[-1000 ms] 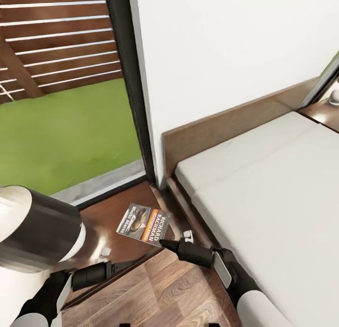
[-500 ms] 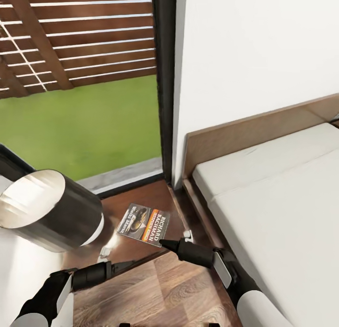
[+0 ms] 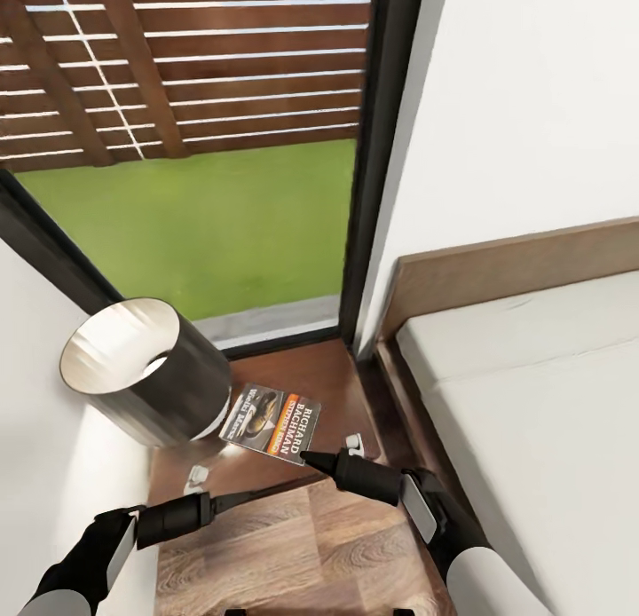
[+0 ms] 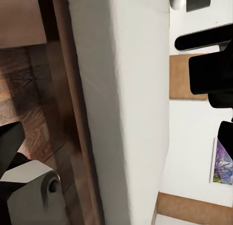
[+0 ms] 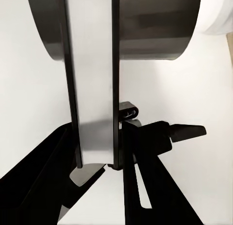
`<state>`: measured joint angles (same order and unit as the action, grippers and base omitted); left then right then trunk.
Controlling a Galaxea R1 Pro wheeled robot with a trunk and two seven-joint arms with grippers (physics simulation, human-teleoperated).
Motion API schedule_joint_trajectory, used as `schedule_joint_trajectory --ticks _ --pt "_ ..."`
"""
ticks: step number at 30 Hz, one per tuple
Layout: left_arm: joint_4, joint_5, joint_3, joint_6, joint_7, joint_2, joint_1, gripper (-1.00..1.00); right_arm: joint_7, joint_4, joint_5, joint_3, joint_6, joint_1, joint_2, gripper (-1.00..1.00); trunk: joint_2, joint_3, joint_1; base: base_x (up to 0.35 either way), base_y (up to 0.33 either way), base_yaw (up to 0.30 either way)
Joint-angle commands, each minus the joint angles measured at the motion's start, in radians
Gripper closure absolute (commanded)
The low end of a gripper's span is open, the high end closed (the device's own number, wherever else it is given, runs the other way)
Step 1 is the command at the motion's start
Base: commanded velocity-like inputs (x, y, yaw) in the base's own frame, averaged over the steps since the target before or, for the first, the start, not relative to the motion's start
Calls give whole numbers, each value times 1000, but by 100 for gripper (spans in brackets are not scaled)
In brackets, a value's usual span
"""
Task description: In the bedroom, move the book from the bed onto either nightstand, and place the two sandals side by side next to the bed.
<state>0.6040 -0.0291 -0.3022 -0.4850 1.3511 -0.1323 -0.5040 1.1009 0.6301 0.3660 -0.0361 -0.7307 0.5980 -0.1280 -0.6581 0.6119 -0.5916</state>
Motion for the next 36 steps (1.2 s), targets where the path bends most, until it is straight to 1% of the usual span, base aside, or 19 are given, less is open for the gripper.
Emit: schedule_joint_trajectory --ticks 1,11,13,36 --pt "0 -3 -3 -10 5 0 -1 -100 2 0 4 -4 -9 0 -1 100 -1 1 0 0 0 294" --pt "0 -3 -3 -10 5 0 -1 -100 2 0 4 -4 -9 0 -1 100 -1 1 0 0 0 292" --pt "0 -3 -3 -10 4 0 -1 -100 2 0 4 -4 -8 0 -1 100 -1 1 0 0 0 138" --pt "0 -3 -3 -10 5 0 -1 -100 2 -1 5 -4 -6 0 -1 100 -1 1 0 0 0 9"
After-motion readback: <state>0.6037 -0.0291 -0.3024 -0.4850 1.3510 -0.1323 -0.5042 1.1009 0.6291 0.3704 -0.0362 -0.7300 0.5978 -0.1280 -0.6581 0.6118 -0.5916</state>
